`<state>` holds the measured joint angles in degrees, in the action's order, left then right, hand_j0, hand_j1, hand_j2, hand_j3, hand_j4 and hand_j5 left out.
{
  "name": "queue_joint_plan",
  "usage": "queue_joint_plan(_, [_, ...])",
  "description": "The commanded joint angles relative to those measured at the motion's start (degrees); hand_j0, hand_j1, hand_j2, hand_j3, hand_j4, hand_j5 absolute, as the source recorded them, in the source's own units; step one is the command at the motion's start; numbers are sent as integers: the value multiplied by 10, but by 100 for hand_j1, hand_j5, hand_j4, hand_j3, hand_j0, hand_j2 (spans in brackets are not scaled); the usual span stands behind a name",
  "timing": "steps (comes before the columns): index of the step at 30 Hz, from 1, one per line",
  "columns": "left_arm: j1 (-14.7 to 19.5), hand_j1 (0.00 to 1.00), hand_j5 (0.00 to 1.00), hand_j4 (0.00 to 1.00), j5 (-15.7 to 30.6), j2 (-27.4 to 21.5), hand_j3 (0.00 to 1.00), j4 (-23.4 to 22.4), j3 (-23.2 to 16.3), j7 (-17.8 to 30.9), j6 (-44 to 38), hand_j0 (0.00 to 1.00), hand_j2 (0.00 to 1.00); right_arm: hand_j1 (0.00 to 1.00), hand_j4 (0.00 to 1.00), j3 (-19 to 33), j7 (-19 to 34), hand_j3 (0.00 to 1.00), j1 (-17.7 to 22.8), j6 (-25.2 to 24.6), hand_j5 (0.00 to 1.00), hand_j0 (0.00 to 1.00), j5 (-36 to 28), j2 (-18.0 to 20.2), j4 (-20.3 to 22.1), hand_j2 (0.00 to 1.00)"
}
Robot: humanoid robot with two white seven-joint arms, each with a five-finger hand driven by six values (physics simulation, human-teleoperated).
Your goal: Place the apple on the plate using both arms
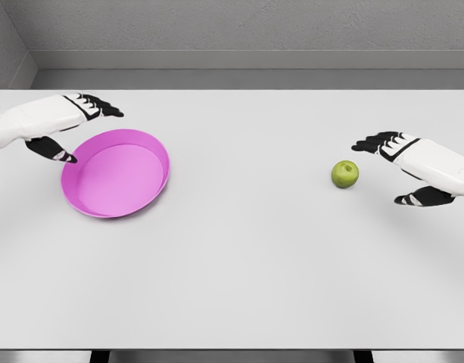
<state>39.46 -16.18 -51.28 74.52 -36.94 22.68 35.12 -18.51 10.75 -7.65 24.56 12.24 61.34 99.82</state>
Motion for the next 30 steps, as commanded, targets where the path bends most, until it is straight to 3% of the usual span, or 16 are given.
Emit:
queue_joint_plan(1, [0,100,100,100,3,0,100,-1,-2,0,-1,100,100,100,100,1,0,100,-2,0,100,100,-3,1,2,100])
queue_joint_plan(4, [0,100,100,100,3,0,100,-1,-1,0,-1,100,100,100,100,1,-6,100,-3,-7,100,100,-8,-3,-6,100])
queue_joint_plan(7, [0,100,100,100,2,1,100,-1,-1,0,-1,100,100,100,100,-7,-7,100,-4,-108,100,100,-8,-8,-18,100])
queue_joint_plan(9, [0,100,100,100,1,1,100,-1,-1,1,-1,100,100,100,100,-31,-6,100,-9,-145,100,100,-5,-11,-17,100])
queue_joint_plan(11, [0,100,100,100,1,1,100,-2,-1,1,-1,100,100,100,100,-68,3,100,-42,-165,100,100,-4,-23,-18,100])
queue_joint_plan(14, [1,100,100,100,-1,1,100,-3,0,1,-1,100,100,100,100,-160,41,100,-124,-235,100,100,-3,-47,-24,100])
queue_joint_plan(19, [1,100,100,100,-10,13,100,-3,1,2,-1,100,100,100,100,-238,95,100,-200,-264,100,100,-3,-89,-64,100])
queue_joint_plan(23, [2,100,100,100,-22,22,100,-9,4,2,-1,100,100,100,100,-264,111,100,-233,-274,100,100,-3,-112,-86,100])
queue_joint_plan(27, [2,100,100,100,-22,22,100,-9,4,2,-1,100,100,100,100,-294,125,100,-268,-278,100,100,-3,-137,-139,100])
queue_joint_plan(30, [2,100,100,100,-22,22,100,-10,5,2,-1,100,100,100,100,-301,129,100,-271,-288,100,100,-3,-142,-140,100])
